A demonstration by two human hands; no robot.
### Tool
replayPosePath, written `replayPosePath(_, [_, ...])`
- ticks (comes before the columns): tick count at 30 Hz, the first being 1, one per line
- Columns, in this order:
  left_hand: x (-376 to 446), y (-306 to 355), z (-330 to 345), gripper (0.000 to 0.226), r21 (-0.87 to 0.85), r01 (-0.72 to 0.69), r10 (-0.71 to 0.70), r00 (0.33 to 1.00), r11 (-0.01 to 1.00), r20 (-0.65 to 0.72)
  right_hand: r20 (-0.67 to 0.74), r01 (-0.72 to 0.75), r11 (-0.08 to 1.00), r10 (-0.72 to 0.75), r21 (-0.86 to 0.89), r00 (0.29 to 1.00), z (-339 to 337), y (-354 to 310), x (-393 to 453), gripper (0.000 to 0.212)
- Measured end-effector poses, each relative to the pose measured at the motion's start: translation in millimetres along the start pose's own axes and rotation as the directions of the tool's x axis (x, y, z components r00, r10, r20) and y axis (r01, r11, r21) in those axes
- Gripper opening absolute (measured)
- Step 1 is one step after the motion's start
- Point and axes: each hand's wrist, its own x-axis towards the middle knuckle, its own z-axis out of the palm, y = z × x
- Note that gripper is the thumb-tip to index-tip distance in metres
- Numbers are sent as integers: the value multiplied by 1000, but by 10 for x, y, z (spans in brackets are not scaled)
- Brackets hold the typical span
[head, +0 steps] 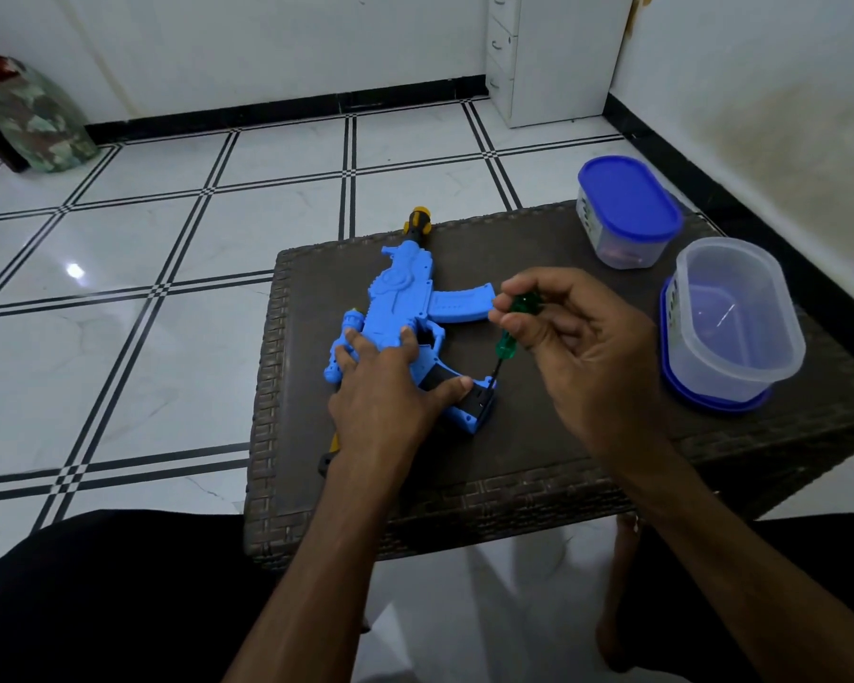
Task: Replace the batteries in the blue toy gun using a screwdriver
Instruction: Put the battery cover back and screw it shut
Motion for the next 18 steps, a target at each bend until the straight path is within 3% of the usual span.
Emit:
replayPosePath(7, [15,-21,22,93,5,-5,5,1000,1000,-11,252,167,950,-99,-264,963,48,-39,137,13])
replayPosePath(11, [9,-11,17,93,14,-6,6,1000,1000,-20,417,158,965,-59,-208,907,26,-71,215,24])
replayPosePath(15, [11,-6,9,93,15,-7,8,1000,1000,-13,421,21,994,25,-104,907,-35,-119,223,32])
replayPosePath(18, [10,-12,7,93,24,-11,11,1000,1000,-11,373,159,960,-65,-229,926,-31,-77,213,21])
